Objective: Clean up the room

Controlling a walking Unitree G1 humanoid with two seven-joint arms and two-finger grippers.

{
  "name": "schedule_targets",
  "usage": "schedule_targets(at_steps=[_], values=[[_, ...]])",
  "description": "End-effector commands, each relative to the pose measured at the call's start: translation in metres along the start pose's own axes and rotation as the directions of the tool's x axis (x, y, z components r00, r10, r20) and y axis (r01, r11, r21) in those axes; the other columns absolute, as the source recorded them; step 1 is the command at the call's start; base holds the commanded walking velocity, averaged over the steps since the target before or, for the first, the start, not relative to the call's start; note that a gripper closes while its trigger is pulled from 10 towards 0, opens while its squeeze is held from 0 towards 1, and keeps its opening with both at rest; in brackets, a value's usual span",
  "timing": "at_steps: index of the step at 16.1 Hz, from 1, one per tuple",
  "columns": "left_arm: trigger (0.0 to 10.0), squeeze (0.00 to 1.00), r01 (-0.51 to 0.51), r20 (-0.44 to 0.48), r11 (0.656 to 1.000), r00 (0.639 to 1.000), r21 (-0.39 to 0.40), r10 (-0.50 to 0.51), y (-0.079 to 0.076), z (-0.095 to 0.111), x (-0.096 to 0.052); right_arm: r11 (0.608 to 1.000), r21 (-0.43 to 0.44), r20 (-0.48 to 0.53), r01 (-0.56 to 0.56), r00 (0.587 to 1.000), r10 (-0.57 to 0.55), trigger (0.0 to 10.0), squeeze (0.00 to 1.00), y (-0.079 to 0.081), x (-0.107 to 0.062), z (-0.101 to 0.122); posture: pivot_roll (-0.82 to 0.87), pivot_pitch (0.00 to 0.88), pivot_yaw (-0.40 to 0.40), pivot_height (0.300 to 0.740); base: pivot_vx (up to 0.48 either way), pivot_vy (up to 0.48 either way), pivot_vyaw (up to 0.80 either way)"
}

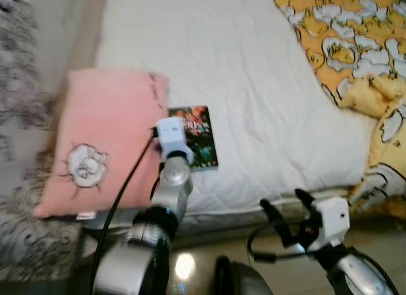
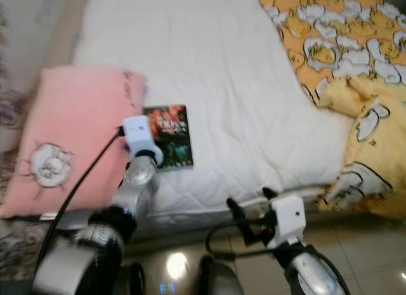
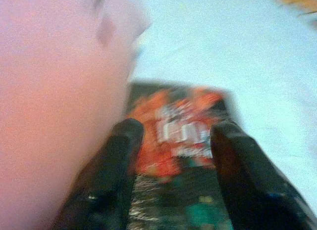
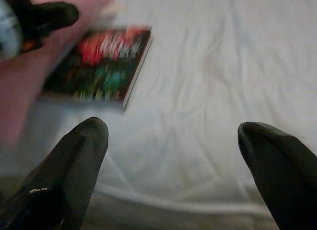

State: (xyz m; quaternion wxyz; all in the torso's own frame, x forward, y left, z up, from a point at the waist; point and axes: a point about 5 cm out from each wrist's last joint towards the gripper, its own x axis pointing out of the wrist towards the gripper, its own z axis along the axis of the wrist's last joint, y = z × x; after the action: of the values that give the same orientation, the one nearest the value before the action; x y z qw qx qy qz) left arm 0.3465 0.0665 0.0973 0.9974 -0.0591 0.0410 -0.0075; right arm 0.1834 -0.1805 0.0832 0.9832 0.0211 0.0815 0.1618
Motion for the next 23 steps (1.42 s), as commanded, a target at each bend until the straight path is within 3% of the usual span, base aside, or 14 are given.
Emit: schedule_targets(at_steps=[1,2,3,4,5,7,9,10,11,14,17,21,22,23], values=[[10.0,0.0,0.147,0.0,0.989,0.989,0.003,-0.147,-0.03,-0.001,-0.011,0.997,0.02,0.003,0.069,0.998,-0.069,10.0,0.0,-0.01,-0.001,-0.003,-0.12,0.0,-0.042,0.74,0.0,0.0,0.0],[10.0,0.0,0.235,0.018,0.97,0.972,0.054,-0.236,-0.034,0.0,-0.02,0.988,0.049,0.002,0.146,0.989,-0.146,10.0,0.0,-0.019,0.004,-0.009,-0.1,0.0,-0.024,0.74,0.0,0.0,0.0],[10.0,0.0,0.258,0.038,0.964,0.965,0.07,-0.261,-0.034,0.002,-0.022,0.982,0.053,0.003,0.181,0.983,-0.182,10.0,0.0,-0.024,0.009,-0.012,-0.08,0.0,-0.013,0.74,0.0,0.0,0.0],[10.0,1.0,0.301,0.116,0.95,0.944,0.088,-0.309,-0.03,0.017,-0.025,0.949,0.094,0.017,0.301,0.953,-0.303,10.0,0.0,-0.038,0.023,-0.013,-0.04,0.0,0.008,0.74,0.0,0.0,0.0],[10.0,1.0,0.335,0.183,0.923,0.912,0.188,-0.368,-0.027,0.037,-0.025,0.912,0.134,0.006,0.388,0.92,-0.393,10.0,0.0,-0.048,0.042,-0.014,-0.02,0.0,0.025,0.74,0.0,0.0,0.0],[10.0,1.0,0.334,0.243,0.923,0.895,0.192,-0.375,-0.013,0.051,-0.029,0.921,0.122,0.055,0.369,0.925,-0.377,10.0,0.0,-0.047,0.059,-0.004,-0.01,0.0,0.023,0.74,0.0,0.0,0.0],[10.0,1.0,0.259,0.165,0.956,0.946,0.139,-0.281,0.015,0.031,-0.028,0.919,0.061,0.107,0.389,0.913,-0.394,10.0,0.0,-0.05,0.068,0.003,0.0,0.0,0.009,0.74,0.0,0.0,0.0],[10.0,1.0,0.24,0.091,0.968,0.965,0.076,-0.246,0.023,0.016,-0.028,0.919,0.064,0.113,0.388,0.913,-0.393,10.0,0.0,-0.05,0.068,0.002,0.0,0.0,0.002,0.74,0.0,0.0,0.0],[10.0,1.0,0.239,0.04,0.968,0.969,0.08,-0.243,0.03,0.004,-0.031,0.92,0.054,0.119,0.388,0.912,-0.392,10.0,0.0,-0.048,0.067,0.0,0.0,0.0,0.001,0.74,0.0,0.0,0.0],[10.0,1.0,0.275,0.003,0.958,0.961,0.084,-0.276,0.035,-0.008,-0.04,0.926,0.057,0.111,0.373,0.92,-0.377,10.0,0.0,-0.041,0.066,-0.009,0.01,0.0,0.003,0.74,0.0,-0.32,0.0],[10.0,1.0,0.292,-0.001,0.953,0.956,0.084,-0.293,0.032,-0.008,-0.035,0.939,0.012,0.156,0.343,0.927,-0.34,10.0,0.0,-0.038,0.078,0.001,-0.01,0.0,0.012,0.74,0.0,-0.16,0.0],[10.0,1.0,0.257,-0.029,0.966,0.966,0.021,-0.256,0.043,-0.015,-0.028,0.949,0.049,0.2,0.31,0.928,-0.314,10.0,0.0,-0.031,0.088,0.009,-0.04,0.0,0.026,0.74,0.0,-0.24,0.0],[10.0,1.0,0.267,-0.027,0.963,0.963,0.032,-0.267,0.041,-0.015,-0.028,0.949,0.037,0.203,0.314,0.927,-0.315,10.0,1.0,-0.031,0.085,0.007,-0.04,0.0,0.025,0.74,0.0,-0.48,0.0],[10.0,1.0,0.276,-0.025,0.96,0.961,0.038,-0.275,0.038,-0.016,-0.029,0.953,0.028,0.193,0.303,0.933,-0.303,10.0,1.0,-0.03,0.08,0.002,-0.04,0.0,0.022,0.74,0.0,-0.48,0.0]])
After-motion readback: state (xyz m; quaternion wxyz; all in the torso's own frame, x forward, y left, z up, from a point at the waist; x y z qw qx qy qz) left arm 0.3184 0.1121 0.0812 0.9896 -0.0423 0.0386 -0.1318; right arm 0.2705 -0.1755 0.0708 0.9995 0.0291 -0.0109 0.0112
